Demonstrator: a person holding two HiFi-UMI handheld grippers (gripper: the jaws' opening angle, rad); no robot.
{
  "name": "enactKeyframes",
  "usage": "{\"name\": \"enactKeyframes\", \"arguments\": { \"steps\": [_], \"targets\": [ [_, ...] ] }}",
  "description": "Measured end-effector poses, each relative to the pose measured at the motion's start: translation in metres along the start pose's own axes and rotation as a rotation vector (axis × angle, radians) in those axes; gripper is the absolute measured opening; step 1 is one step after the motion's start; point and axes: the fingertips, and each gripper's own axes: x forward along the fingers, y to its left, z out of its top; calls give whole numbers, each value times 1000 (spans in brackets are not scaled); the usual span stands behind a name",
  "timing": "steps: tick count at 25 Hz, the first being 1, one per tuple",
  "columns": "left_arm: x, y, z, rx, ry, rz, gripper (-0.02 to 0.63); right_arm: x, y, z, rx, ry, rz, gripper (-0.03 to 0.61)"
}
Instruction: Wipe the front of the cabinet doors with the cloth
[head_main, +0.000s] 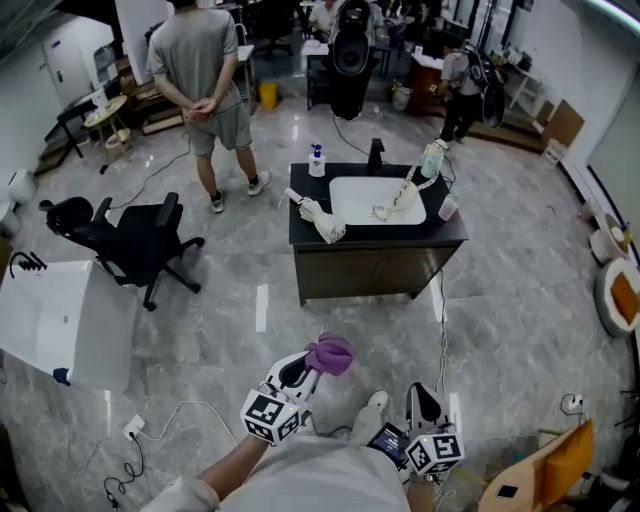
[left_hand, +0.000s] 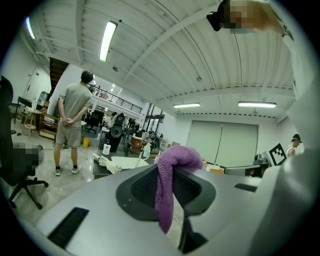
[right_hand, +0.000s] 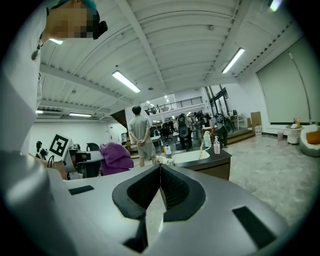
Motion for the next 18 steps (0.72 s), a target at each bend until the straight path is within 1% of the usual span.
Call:
{"name": "enactKeyframes", "arguments": {
  "steps": [4,9,13,18],
  "targets": [
    [24,-1,9,0,-15,57,60,29,-23,12,-7,11,75,28],
    [70,1,18,-15,-38,184,60,71,-74,34,-37,25,181,28],
    [111,-11,27,-1,-59,263,60,107,-118,51,-65,28,279,28],
    [137,-24,27,-15,-69,384,60,145,-158,57,-100,76,395,28]
  ]
}}
